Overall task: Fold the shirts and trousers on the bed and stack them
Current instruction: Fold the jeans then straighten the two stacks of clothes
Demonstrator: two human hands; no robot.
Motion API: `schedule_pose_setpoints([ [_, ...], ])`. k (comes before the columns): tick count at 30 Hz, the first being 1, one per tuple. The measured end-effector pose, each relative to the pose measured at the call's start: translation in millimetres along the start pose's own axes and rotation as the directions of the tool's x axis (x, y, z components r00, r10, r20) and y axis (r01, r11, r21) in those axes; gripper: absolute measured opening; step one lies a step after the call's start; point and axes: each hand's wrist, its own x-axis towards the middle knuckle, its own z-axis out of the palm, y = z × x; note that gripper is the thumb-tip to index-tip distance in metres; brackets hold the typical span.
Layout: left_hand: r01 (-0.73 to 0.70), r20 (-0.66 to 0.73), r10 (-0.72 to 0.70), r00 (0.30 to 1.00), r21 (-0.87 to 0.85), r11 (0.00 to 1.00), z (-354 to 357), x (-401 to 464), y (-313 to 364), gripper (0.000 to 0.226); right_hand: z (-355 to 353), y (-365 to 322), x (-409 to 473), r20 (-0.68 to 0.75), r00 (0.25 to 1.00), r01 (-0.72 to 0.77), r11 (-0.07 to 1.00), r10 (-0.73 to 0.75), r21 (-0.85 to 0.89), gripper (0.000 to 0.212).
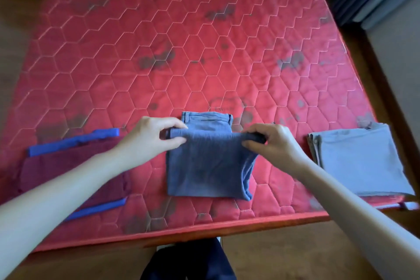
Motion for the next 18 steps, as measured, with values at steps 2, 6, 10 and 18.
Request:
schedule_pose_setpoints([
  [2,0.080,-0.007,-0.080,0.997,-0.056,0.995,14.6,42.9,-25.4,0.017,15.0,22.1,42.5,0.026,0.998,-0.056,0.998,0.055,0.024,0.017],
  [6,0.251,0.034,-0.249,0.968,-0.124,0.960,58.1,119.2,-87.7,0.014,59.4,76.2,131.3,0.100,0.969,-0.236,0.962,0.224,0.134,0.019],
  [10,0.396,-0.034,-0.401,0.915,-0.108,0.912,111.7,170.7,-146.8,0.022,108.1,131.1,194.3,0.118,0.943,-0.321,0.944,0.311,0.077,0.016],
  [18,0.458,-0.254,-0.471,0.844,-0.112,0.882,147.7,178.8,-173.0,0.032,151.6,168.4,202.5,-0.064,0.916,-0.368,0.894,0.395,0.256,0.038],
])
